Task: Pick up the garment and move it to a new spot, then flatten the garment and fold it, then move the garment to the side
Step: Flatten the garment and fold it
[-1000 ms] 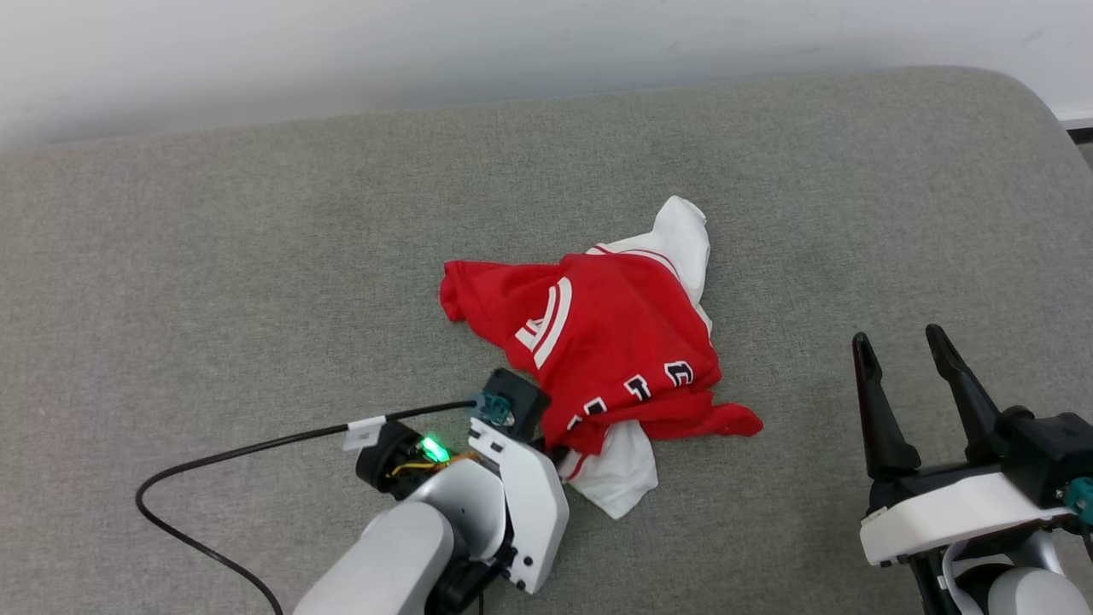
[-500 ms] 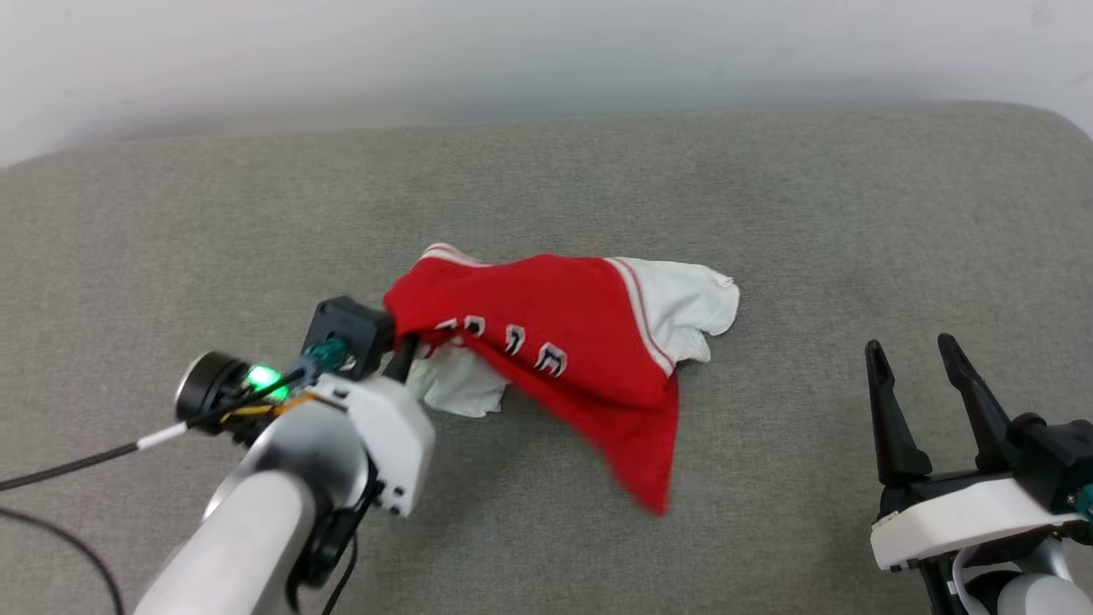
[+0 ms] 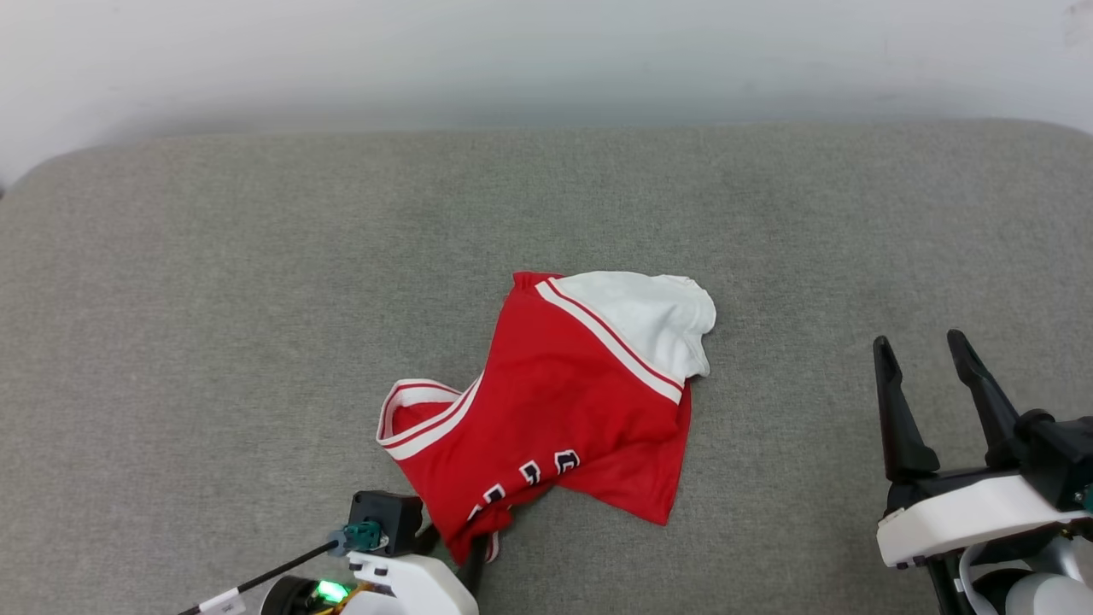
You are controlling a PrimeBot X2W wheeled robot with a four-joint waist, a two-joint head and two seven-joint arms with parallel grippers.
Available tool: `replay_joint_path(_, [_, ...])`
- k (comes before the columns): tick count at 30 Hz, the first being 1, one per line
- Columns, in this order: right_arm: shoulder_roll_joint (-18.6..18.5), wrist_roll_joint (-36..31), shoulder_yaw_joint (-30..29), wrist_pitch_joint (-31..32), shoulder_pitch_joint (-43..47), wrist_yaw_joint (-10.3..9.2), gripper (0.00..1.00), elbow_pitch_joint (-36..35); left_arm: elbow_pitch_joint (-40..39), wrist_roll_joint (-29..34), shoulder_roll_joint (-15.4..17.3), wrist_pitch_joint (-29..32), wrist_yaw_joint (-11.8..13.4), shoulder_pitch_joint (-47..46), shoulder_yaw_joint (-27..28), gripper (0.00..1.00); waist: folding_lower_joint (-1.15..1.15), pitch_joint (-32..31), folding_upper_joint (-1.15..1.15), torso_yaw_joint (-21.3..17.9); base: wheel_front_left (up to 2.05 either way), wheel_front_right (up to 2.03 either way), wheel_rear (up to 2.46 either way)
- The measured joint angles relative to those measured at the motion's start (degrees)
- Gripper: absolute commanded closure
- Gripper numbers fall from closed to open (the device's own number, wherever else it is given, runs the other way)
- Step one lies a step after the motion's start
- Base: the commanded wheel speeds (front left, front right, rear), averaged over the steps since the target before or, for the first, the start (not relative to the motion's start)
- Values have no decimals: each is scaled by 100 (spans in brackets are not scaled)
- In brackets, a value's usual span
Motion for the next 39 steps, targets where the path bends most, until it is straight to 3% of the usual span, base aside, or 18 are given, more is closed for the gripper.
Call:
replay_joint_path(9, [0, -97, -31, 157, 113, 0, 0, -116, -60, 319, -110, -1310, 41, -242, 252, 0, 0, -307, 0, 108, 0, 0, 0])
replay_joint_path(17, [0, -111, -25, 258, 277, 0, 0, -216, -314, 327, -107, -1780, 263, -235, 581, 0, 0, -551, 0, 101, 0, 0, 0])
replay_joint_path(21, [-1, -111, -33, 282, 326, 0, 0, -272, -288, 93, 115, -1430, 196, -243, 726, 0, 0, -577, 0, 81, 0, 0, 0])
replay_joint_path(27, [0, -111, 11, 304, 324, 0, 0, -359, -42, -333, 521, -258, -211, -589, 666, 0, 0, -441, 0, 36, 0, 0, 0])
replay_joint_path(33, [-1, -85, 51, 290, 223, 0, 0, -369, 354, -720, 702, 826, -455, -1005, 559, 0, 0, -125, 0, -66, 0, 0, 0])
replay_joint_path(39, [-1, -25, 66, 166, 53, 0, 0, -248, 723, -914, 801, 1385, -657, -1296, 450, 0, 0, 234, 0, -217, 0, 0, 0])
